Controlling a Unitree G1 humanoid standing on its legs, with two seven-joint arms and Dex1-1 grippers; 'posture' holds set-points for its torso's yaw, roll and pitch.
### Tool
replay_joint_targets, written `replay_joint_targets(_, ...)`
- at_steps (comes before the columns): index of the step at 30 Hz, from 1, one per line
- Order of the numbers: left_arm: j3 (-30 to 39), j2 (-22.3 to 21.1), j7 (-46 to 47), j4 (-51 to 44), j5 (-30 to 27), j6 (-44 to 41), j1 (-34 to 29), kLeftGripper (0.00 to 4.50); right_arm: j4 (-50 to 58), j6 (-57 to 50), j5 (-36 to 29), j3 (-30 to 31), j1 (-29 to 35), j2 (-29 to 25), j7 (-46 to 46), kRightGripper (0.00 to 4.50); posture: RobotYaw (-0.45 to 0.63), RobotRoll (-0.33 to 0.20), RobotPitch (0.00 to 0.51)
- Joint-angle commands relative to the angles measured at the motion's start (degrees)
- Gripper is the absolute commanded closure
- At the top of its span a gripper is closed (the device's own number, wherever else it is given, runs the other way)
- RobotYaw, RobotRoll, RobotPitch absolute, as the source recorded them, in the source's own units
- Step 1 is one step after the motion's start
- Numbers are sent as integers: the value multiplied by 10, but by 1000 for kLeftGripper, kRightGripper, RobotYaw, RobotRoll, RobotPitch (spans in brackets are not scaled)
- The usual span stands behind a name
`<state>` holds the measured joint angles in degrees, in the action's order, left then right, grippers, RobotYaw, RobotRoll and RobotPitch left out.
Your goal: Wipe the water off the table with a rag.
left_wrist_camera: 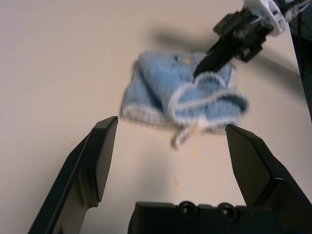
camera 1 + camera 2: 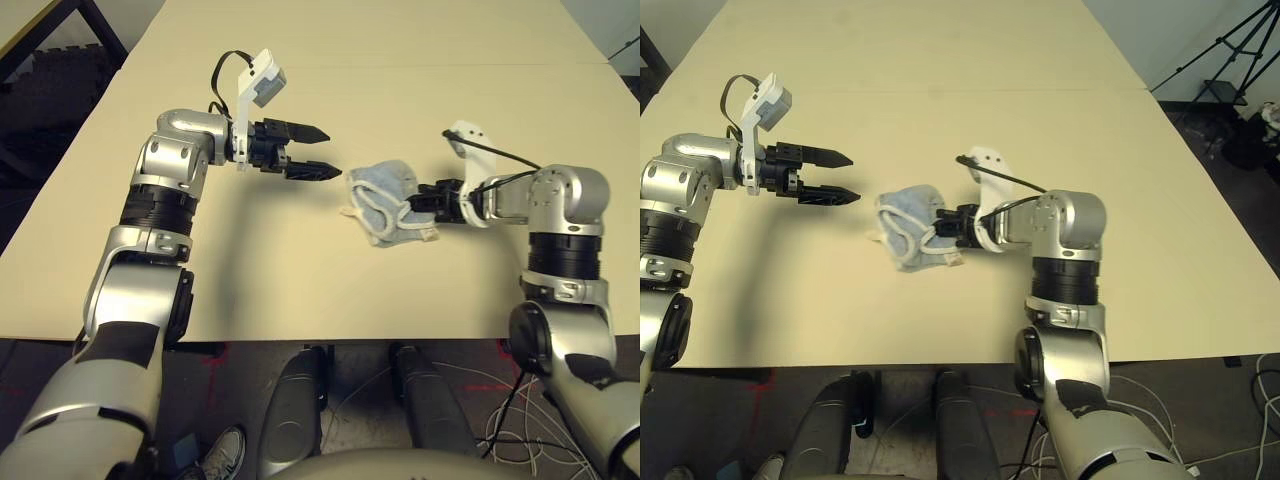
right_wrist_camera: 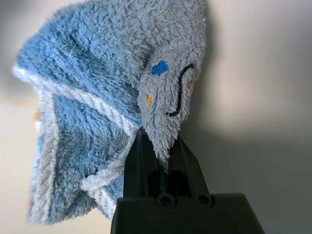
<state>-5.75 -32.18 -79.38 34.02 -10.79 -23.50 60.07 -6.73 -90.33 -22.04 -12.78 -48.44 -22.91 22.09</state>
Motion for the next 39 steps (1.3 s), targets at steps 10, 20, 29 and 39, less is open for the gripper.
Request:
replay_joint_targets(10,-1,1,6,29,3,24,0,0,-22,2,6,31,64,-106,10,4468,-22,0,229)
replay_joint_targets(20,-3,5,6,38,3,29,10,0,27,-22,-12,54,33,66,-29,4468,-15,0,236)
replay_joint_targets(29,-2,8,10,31,1,22,11,0,-41,34,10,109,1,192,-51,4468,11,0,245)
replay_joint_targets(39,1,-10,13,14,2,10,-5,0,-219,159,34,115,-99,315,-63,4468,49,0,260)
